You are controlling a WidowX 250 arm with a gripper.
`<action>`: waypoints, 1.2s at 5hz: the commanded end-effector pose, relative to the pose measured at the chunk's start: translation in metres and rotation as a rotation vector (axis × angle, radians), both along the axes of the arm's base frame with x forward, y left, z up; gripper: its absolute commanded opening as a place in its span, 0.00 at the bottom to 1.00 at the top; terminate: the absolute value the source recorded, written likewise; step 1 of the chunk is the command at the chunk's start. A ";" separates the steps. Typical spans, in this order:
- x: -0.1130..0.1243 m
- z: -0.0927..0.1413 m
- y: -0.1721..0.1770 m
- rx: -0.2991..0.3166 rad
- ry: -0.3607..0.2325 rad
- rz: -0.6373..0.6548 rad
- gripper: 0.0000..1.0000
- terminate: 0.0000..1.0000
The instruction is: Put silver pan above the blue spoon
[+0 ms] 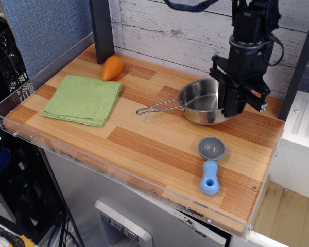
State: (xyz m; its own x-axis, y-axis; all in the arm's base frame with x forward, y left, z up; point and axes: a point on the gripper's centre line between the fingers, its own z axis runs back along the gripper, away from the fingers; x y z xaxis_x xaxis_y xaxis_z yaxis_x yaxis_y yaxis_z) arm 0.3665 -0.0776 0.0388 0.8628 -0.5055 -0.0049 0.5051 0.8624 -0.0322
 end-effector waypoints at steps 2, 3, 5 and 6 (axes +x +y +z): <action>-0.014 0.008 -0.011 -0.012 -0.019 -0.044 0.00 0.00; -0.016 0.009 -0.021 -0.020 -0.026 -0.075 0.00 0.00; -0.019 0.022 -0.018 -0.077 -0.047 -0.039 1.00 0.00; -0.024 0.036 -0.010 -0.123 -0.076 0.021 1.00 0.00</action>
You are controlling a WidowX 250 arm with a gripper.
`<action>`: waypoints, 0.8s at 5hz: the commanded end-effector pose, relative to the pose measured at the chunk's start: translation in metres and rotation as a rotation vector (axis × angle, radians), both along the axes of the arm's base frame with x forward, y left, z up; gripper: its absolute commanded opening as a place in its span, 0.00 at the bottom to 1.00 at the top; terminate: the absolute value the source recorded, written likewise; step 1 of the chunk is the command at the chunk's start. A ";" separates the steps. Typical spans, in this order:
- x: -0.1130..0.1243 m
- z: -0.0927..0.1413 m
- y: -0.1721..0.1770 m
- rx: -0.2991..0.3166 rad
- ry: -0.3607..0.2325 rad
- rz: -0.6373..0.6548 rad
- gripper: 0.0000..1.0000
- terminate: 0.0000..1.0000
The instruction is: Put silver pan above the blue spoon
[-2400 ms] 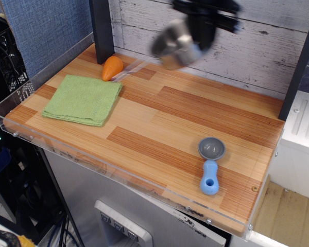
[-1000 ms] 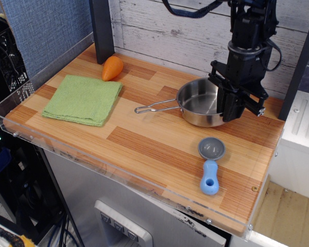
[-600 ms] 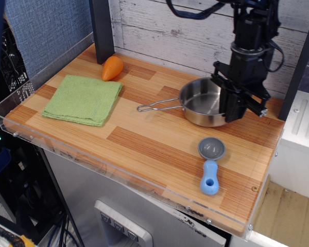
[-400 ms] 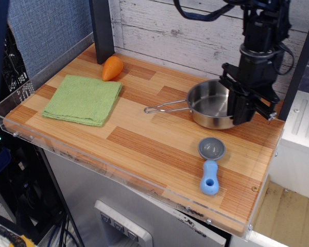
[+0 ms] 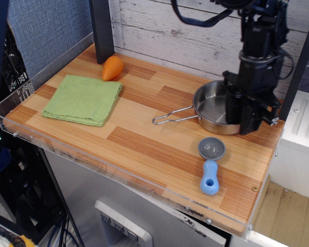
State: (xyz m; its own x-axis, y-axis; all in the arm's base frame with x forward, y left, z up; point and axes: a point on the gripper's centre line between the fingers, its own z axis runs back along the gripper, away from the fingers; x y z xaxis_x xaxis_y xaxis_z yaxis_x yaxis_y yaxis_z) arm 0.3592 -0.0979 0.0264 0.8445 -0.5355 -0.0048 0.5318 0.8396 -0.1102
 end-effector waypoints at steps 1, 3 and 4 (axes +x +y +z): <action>-0.025 0.091 0.032 -0.080 -0.228 0.283 1.00 0.00; -0.057 0.157 0.060 -0.033 -0.309 0.628 1.00 0.00; -0.057 0.155 0.062 -0.054 -0.273 0.585 1.00 0.00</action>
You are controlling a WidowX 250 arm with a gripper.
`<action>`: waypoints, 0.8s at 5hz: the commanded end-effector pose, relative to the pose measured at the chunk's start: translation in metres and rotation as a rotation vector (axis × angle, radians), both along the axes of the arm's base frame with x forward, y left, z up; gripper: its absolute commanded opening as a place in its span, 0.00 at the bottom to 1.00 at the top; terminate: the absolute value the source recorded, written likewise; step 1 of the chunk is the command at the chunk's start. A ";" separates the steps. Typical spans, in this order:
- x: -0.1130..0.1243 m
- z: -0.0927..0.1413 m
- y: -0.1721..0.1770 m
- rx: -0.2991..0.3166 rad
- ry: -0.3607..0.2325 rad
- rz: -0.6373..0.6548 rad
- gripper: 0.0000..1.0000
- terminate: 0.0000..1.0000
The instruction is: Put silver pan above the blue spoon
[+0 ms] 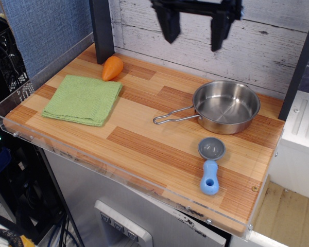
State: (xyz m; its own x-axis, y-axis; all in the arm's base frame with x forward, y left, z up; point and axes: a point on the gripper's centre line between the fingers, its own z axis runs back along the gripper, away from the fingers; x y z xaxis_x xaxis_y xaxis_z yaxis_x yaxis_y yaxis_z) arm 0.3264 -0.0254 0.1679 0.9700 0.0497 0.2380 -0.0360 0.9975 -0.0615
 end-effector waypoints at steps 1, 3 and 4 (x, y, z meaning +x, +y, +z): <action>-0.023 0.010 -0.009 -0.014 0.015 -0.090 1.00 0.00; -0.022 0.007 -0.005 0.009 0.078 -0.112 1.00 0.00; -0.022 0.007 -0.005 0.009 0.078 -0.112 1.00 1.00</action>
